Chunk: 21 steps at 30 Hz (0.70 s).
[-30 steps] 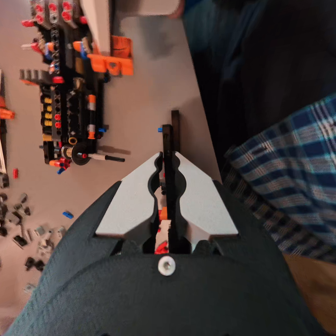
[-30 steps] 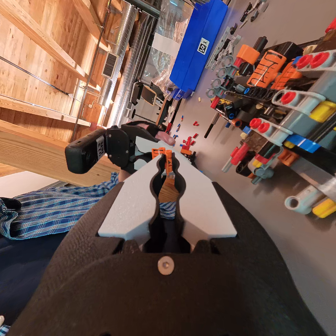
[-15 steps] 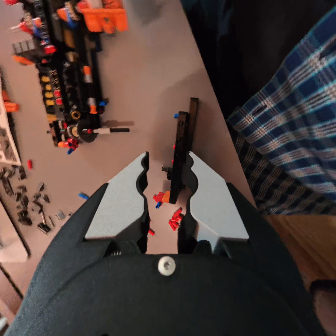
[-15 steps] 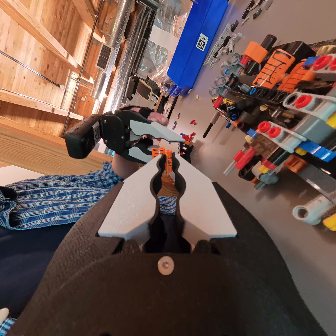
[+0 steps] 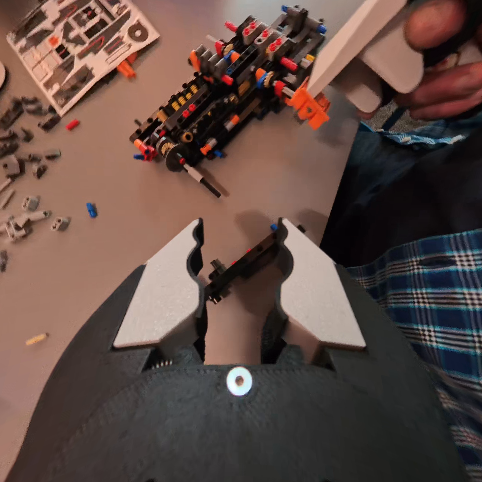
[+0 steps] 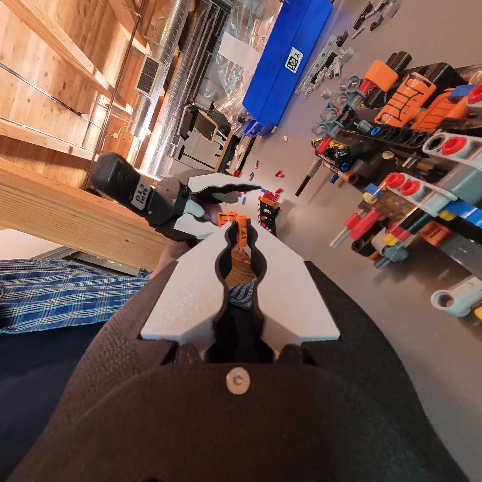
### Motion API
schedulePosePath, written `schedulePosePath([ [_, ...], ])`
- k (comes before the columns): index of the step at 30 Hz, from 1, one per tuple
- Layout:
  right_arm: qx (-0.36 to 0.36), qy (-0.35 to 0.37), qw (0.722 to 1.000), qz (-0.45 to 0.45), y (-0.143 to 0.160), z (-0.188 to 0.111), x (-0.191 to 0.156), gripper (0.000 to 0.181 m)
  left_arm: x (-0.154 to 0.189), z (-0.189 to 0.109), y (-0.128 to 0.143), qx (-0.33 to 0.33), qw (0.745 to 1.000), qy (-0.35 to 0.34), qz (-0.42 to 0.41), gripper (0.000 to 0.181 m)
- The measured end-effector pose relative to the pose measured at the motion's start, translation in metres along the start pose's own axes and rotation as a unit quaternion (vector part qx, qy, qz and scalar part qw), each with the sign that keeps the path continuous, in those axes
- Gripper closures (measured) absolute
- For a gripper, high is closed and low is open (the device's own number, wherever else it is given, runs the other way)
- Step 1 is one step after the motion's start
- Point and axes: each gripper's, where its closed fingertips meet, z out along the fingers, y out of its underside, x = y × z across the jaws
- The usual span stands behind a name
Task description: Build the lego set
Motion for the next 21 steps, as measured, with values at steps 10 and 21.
schedulePosePath([
  [10, 0.012, -0.022, 0.999, 0.019, -0.006, -0.004, -0.003, 0.177, -0.007, 0.008, 0.025, -0.030, 0.982, -0.122, -0.142, 0.055],
  [21, 0.013, -0.042, 0.998, 0.033, -0.009, -0.010, -0.005, 0.177, 0.004, 0.030, 0.033, -0.046, 0.984, -0.078, -0.153, 0.078],
])
